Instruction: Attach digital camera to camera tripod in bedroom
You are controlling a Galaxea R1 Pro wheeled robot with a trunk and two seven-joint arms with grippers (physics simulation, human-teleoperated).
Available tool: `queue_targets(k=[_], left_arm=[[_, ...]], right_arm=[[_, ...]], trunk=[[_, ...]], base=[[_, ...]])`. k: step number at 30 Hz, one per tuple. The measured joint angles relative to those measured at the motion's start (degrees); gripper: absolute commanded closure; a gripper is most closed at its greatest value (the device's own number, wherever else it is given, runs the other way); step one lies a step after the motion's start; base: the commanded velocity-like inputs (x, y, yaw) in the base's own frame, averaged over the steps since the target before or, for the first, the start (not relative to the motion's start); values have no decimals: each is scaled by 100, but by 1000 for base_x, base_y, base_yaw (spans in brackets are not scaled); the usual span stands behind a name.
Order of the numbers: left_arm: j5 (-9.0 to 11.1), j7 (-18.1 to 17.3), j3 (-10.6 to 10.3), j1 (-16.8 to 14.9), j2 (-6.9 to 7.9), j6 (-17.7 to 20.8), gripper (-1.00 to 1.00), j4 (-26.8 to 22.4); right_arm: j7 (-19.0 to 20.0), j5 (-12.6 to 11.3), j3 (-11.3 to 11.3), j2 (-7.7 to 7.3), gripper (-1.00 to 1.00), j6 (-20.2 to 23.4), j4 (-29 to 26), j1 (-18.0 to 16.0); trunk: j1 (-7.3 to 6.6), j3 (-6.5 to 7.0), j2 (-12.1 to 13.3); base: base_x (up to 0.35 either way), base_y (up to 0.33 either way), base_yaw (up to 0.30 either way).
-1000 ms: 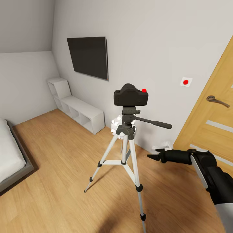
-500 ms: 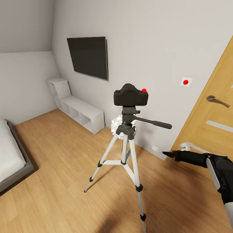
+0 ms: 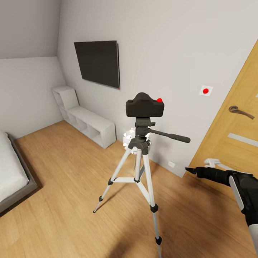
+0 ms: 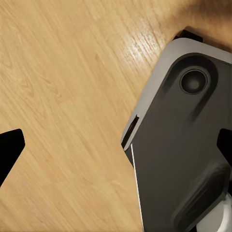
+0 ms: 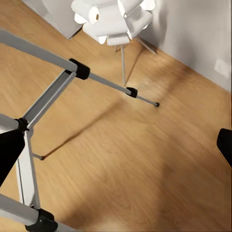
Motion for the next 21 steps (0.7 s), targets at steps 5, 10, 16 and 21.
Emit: queue_targets(k=[5, 10, 16, 21], left_arm=[[0, 0, -1, 0, -4, 0, -100, 0], [0, 0, -1, 0, -7, -1, -100, 0], [0, 0, -4, 0, -8, -9, -100, 0], [1, 0, -5, 0, -12, -41, -100, 0]], right_arm=[[-339, -4, 7, 28, -100, -8, 5, 0], [-668, 5, 9, 60, -100, -12, 10, 0], [-908, 84, 5, 89, -100, -13, 30, 0], [-977, 148, 4, 183, -100, -11, 224, 0]], trunk=[[0, 0, 0], [0, 0, 0], [0, 0, 0], [0, 0, 0]], base=[[0, 0, 0], [0, 0, 0], [0, 0, 0], [0, 0, 0]])
